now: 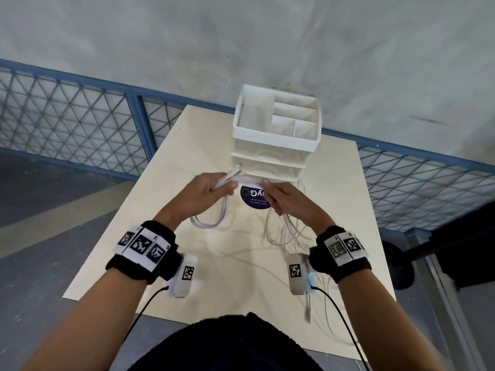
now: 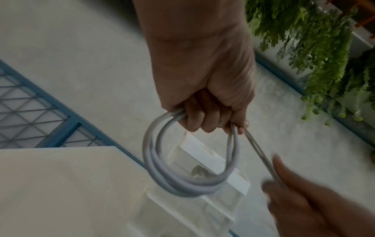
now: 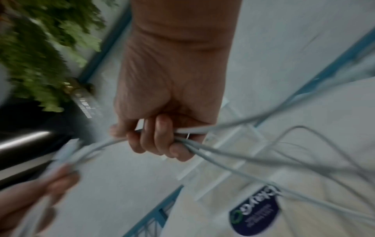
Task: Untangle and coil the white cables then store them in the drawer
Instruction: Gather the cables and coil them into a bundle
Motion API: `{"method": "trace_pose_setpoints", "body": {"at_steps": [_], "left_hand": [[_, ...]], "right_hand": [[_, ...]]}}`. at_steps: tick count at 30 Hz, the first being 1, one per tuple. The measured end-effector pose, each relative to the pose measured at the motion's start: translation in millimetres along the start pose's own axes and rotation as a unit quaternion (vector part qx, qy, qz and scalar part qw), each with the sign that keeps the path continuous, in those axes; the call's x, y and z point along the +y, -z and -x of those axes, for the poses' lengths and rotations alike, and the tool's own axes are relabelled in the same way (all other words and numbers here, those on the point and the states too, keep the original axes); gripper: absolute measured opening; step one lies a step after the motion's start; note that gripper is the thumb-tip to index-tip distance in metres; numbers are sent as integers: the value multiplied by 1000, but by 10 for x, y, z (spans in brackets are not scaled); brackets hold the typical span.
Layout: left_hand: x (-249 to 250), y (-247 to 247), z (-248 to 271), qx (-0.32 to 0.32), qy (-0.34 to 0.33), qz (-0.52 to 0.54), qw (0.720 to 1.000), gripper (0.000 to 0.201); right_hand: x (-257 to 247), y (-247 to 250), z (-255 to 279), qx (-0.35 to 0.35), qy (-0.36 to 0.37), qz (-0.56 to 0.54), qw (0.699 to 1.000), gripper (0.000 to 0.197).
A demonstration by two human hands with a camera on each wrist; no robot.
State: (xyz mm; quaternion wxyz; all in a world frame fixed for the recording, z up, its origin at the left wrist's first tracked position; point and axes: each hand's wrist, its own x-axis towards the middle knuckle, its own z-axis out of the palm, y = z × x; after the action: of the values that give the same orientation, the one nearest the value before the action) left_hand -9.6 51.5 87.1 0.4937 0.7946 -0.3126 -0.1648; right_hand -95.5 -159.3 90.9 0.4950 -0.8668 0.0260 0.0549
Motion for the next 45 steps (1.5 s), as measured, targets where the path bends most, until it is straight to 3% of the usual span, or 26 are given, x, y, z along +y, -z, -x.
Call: {"method": "trace_pose_setpoints", "body": {"at_steps": [7, 9, 13, 16, 18, 20, 22, 24, 26, 29, 34, 41, 45], "left_hand": [[-249, 546, 119, 156, 5, -77, 985, 30], [-355, 651, 165, 156, 32, -127, 979, 30], [-463, 492, 174, 113, 112, -197, 967, 22], [-189, 164, 149, 151, 32, -137, 979, 19], [60, -19, 107, 120, -10, -33, 992, 23], [250, -160, 56, 30, -6, 70, 997, 37], [348, -276, 20, -45, -7, 87, 995, 27], [408, -303, 10, -60, -13, 58, 996, 8], [387, -257, -1, -38, -25, 22, 999, 19], [346, -101, -13, 49, -30, -22, 998, 27], [480, 216, -7, 215, -59, 35, 974, 28], [236, 212, 65, 255, -11, -15, 967, 34], [-75, 248, 164, 215, 31, -79, 973, 37]], "right_hand": [[645, 286, 351, 15, -114, 32, 993, 42], [706, 381, 440, 57, -135, 16, 989, 44], [536, 446, 452, 97, -101, 24, 990, 48], [289, 386, 301, 82, -60, 89, 991, 53], [78, 286, 199, 48, -46, 133, 989, 53], [-143, 193, 116, 19, -25, 148, 988, 49], [-305, 155, 50, 13, -12, 124, 992, 47], [-373, 171, 11, 10, -5, 81, 997, 46], [-373, 196, 22, 11, -12, 36, 999, 46], [-242, 238, 79, 54, -26, -42, 997, 52], [163, 146, 200, 111, -62, -60, 990, 56], [207, 192, 156, 194, -39, -96, 976, 55], [-64, 538, 160, 286, 25, -89, 954, 51]]}}
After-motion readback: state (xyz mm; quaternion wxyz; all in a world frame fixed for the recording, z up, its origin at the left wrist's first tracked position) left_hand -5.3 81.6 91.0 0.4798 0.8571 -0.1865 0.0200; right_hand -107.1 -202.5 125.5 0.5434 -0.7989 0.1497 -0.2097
